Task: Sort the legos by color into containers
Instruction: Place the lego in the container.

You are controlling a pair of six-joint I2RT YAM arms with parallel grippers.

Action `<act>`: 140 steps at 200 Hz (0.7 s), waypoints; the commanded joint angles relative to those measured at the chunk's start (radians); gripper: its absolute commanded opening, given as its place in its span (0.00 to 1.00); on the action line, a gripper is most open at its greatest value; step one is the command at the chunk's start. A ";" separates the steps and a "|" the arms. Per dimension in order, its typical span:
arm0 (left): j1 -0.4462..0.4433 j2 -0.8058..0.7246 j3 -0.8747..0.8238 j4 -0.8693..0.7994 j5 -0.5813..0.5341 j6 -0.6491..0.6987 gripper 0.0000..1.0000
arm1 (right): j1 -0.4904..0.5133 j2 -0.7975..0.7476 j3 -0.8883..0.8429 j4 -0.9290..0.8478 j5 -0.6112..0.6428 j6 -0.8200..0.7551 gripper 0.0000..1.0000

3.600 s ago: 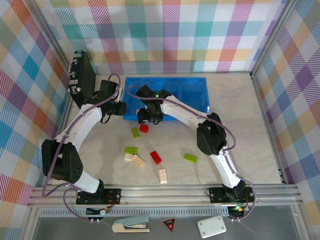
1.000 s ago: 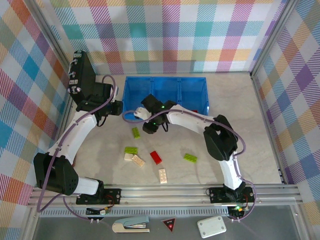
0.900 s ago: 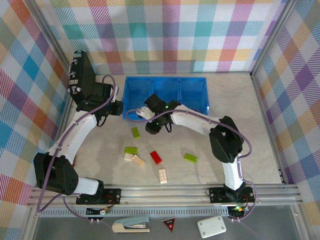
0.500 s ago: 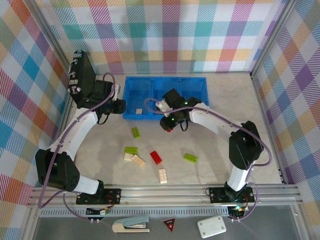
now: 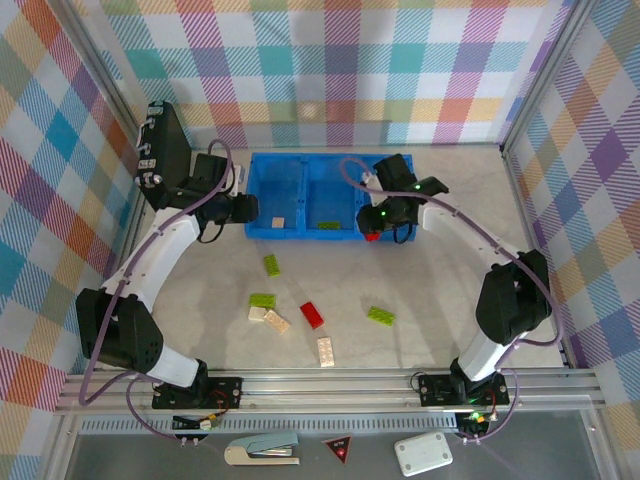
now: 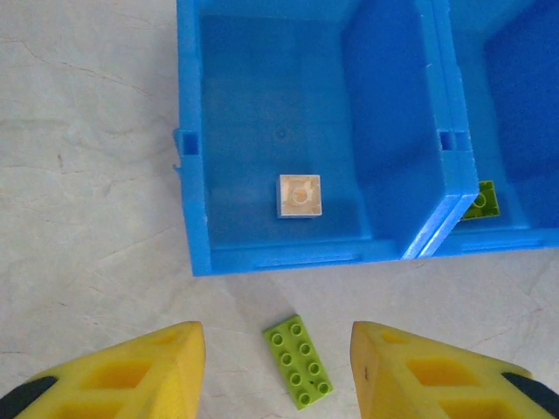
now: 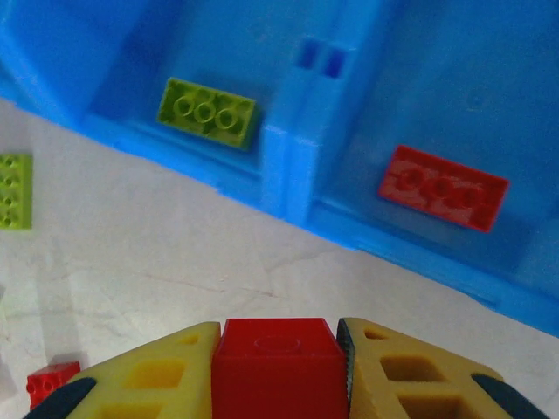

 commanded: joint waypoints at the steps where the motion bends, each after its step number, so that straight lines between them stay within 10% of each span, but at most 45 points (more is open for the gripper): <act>1: -0.013 0.002 -0.012 -0.016 0.005 -0.049 0.48 | -0.042 0.036 0.057 -0.004 -0.027 0.076 0.24; 140: -0.030 -0.036 -0.111 0.012 -0.015 -0.130 0.47 | -0.130 0.440 0.337 0.104 -0.012 0.264 0.25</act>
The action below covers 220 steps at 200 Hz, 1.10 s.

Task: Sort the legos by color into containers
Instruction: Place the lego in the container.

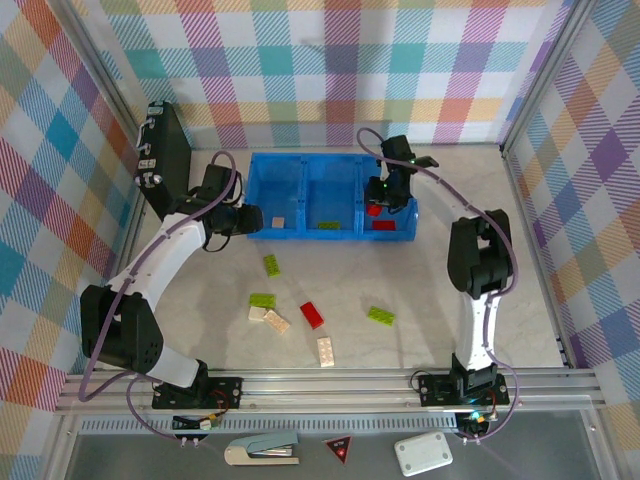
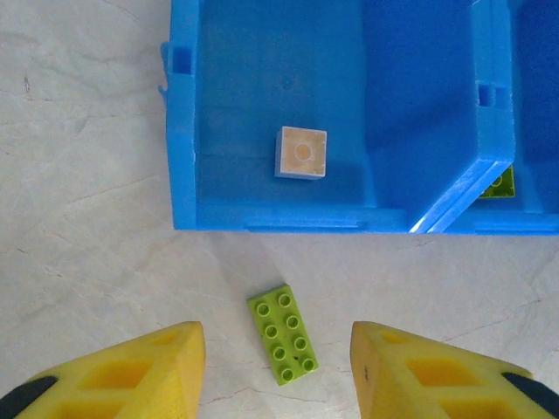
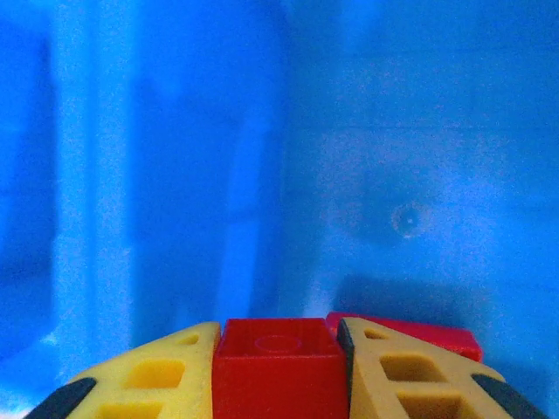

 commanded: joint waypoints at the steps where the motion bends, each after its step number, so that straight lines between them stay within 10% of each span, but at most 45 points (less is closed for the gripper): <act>1: -0.009 -0.035 -0.024 0.004 -0.006 -0.018 0.48 | -0.013 0.047 0.046 0.020 0.003 0.044 0.25; 220: -0.038 0.005 0.003 -0.029 -0.018 -0.019 0.48 | -0.034 0.108 0.048 0.109 -0.061 0.102 0.47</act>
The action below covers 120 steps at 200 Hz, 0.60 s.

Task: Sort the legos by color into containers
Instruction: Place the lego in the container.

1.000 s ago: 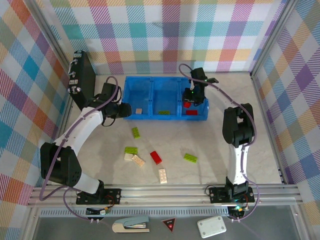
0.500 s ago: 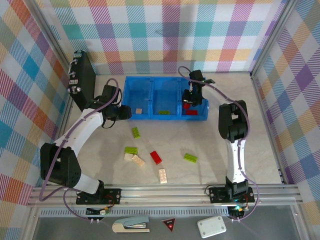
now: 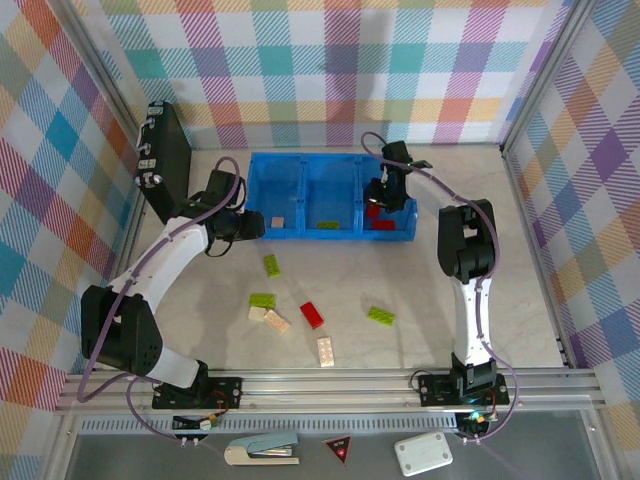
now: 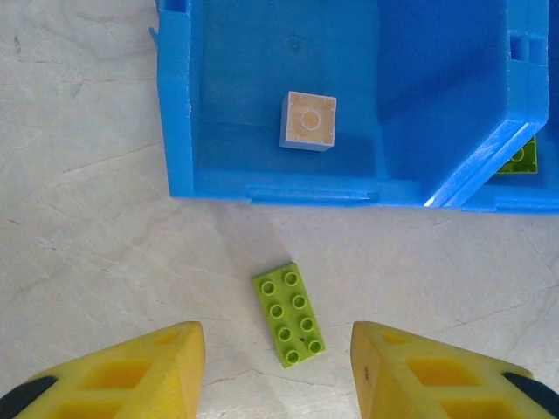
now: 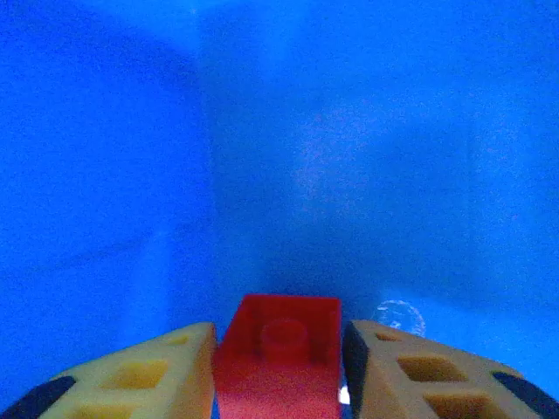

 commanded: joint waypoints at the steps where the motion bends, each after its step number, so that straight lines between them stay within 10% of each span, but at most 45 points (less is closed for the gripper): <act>1: -0.014 0.013 0.035 -0.026 -0.007 -0.011 0.48 | -0.004 -0.061 -0.014 0.025 -0.026 0.007 0.47; 120: -0.059 0.067 0.039 -0.062 -0.096 -0.079 0.47 | -0.004 -0.272 -0.134 -0.044 -0.019 -0.017 0.49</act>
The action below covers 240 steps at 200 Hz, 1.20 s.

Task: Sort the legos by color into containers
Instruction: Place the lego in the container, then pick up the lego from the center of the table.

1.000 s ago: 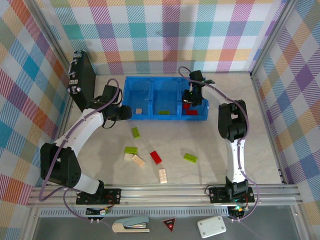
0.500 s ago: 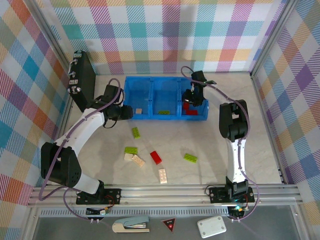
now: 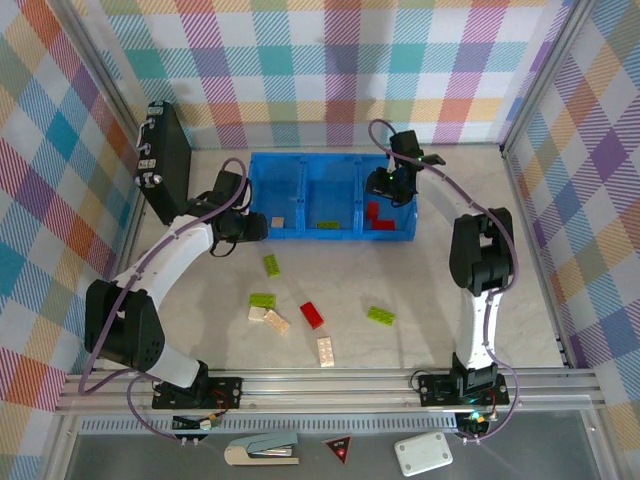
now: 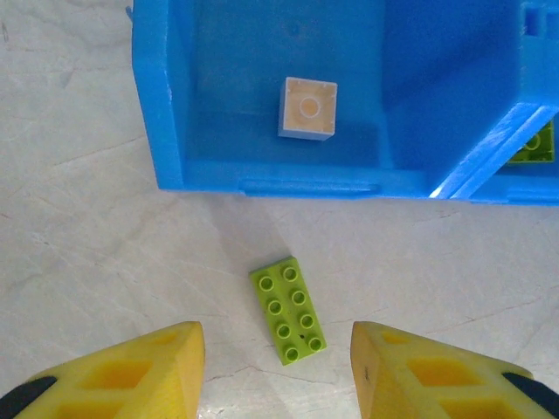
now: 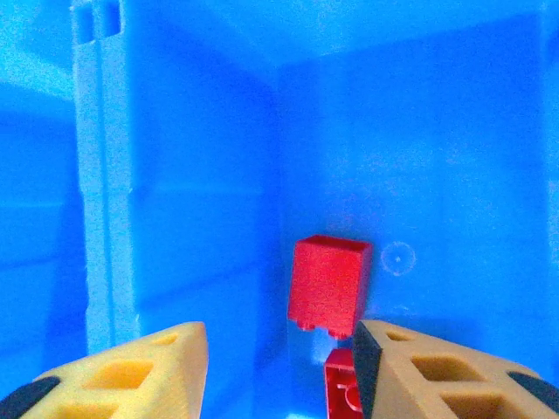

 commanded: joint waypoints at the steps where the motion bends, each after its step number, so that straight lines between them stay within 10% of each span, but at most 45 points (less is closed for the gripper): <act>1: -0.023 0.026 0.029 -0.036 -0.044 -0.053 0.48 | -0.001 -0.064 -0.044 -0.035 -0.016 -0.015 0.49; 240: -0.134 0.341 -0.025 0.013 -0.069 -0.353 0.48 | 0.000 -0.324 -0.246 -0.096 0.046 -0.046 0.50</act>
